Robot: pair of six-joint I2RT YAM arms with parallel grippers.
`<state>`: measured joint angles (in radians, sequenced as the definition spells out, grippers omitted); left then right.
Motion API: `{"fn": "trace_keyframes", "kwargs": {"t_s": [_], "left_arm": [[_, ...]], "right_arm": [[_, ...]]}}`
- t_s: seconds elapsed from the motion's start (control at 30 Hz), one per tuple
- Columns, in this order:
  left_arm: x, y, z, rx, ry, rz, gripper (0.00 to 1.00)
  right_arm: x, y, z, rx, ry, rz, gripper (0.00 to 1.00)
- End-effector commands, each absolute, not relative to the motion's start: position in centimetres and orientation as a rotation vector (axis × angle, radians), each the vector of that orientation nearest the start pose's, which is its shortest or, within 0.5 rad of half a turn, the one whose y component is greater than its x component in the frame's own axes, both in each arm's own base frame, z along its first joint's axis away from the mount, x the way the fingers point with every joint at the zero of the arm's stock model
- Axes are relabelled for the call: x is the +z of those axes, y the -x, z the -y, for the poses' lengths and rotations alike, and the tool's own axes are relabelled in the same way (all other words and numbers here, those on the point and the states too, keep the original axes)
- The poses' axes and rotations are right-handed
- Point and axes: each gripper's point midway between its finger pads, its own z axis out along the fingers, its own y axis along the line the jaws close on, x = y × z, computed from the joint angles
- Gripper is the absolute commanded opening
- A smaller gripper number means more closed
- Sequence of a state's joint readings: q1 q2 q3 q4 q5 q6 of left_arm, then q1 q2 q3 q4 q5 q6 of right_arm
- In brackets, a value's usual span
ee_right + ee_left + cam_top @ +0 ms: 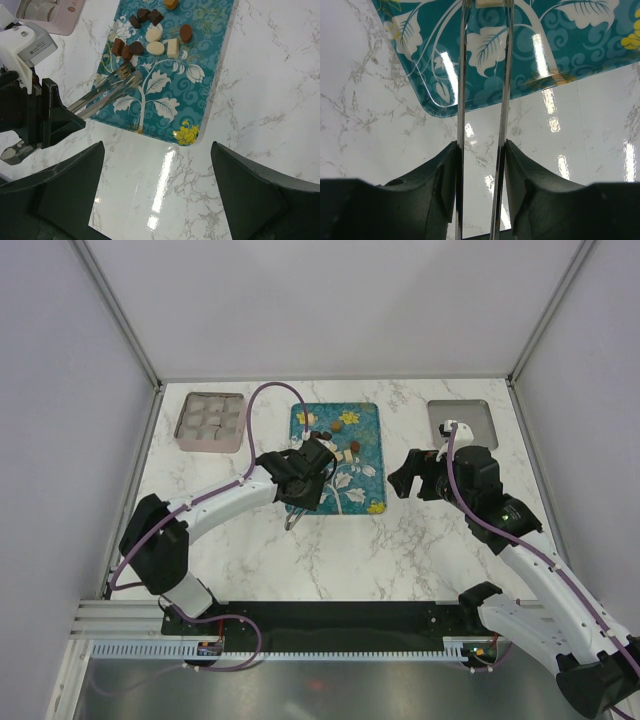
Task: Pack the chocolate
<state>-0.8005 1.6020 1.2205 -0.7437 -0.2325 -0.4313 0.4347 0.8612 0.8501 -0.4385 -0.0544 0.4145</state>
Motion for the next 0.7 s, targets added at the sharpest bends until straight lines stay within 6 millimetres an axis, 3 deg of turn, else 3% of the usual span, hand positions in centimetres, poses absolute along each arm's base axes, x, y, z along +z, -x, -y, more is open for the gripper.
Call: {"fn": "trace_keyframes", "kwargs": {"t_s": [0.0,0.43,0.67], "left_arm": [[10.9,-26.7,24.3,-0.135,-0.447,-2.567,0.47],[15.1,-25.5,24.2,-0.206,-0.438,-2.556,0.38],[19.9,-27.7,24.8,-0.218,-0.430,-2.469,0.35]], "right_arm": [[24.7,-26.6,-14.9,0.581,0.056,-2.017,0.96],[25.6,-26.2,-15.1,0.617,0.045,-1.996,0.96],[26.0,-26.0,-15.2,0.635,0.047,-1.985,0.96]]}}
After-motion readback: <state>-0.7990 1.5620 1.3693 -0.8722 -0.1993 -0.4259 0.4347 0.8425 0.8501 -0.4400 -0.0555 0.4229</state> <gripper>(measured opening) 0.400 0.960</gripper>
